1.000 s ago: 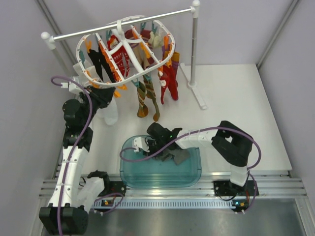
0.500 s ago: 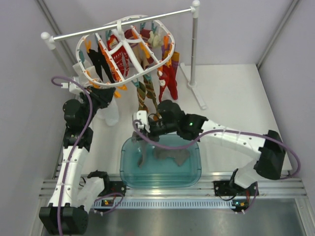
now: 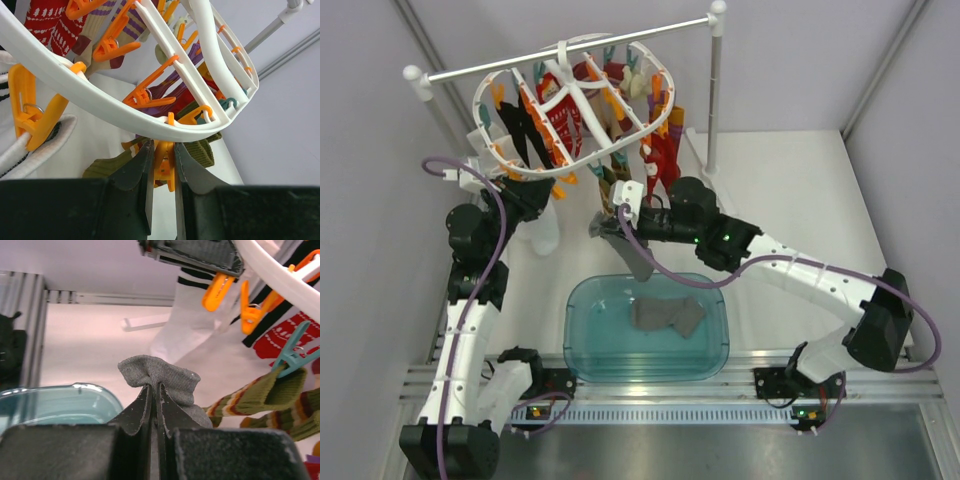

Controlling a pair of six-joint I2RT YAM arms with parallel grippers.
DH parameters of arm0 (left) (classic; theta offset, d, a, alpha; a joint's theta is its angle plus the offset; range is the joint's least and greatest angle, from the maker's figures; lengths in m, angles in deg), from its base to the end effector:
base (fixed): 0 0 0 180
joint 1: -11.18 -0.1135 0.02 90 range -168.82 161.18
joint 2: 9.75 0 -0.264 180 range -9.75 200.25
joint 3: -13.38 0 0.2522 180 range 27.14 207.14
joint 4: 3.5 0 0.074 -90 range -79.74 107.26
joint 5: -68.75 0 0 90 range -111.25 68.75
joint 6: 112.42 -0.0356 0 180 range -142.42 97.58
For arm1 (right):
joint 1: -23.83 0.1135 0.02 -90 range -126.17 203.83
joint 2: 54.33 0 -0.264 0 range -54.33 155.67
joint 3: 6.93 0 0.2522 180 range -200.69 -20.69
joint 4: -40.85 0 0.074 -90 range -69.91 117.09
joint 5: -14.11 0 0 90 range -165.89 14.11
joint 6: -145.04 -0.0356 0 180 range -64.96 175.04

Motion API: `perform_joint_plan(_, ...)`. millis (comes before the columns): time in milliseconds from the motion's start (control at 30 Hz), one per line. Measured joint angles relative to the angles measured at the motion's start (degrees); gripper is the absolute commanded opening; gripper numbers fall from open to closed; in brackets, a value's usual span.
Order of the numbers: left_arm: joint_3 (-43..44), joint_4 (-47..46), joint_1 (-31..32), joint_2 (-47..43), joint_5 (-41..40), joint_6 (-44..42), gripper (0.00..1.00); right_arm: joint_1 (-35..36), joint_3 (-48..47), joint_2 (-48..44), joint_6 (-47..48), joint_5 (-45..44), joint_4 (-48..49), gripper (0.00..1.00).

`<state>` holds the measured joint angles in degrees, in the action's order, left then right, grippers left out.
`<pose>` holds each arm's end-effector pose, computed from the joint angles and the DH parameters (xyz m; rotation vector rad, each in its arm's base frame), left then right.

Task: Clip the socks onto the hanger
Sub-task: Clamp the sock onto the hanger.

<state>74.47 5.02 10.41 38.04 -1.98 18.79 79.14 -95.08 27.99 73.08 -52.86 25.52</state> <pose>0.1954 -0.0091 0.3760 -0.2828 1.5210 -0.8140 0.1826 0.2882 0.3831 -1.3015 1.2368 0.8202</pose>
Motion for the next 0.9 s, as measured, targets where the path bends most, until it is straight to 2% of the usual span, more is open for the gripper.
perform_joint_plan(200,0.00,-0.02,0.00,-0.31,0.81,0.96,0.00,-0.04,-0.98,6.80,3.93,-4.20,6.01,0.00)
perform_joint_plan(467,0.00,-0.09,0.00,-0.31,1.95,2.12,0.00,-0.07,-5.31,14.47,2.54,-6.05,9.90,0.00)
perform_joint_plan(900,-0.22,-0.04,0.00,-0.76,2.78,2.16,0.00,-0.07,-11.80,18.45,-0.92,-8.35,13.16,0.00)
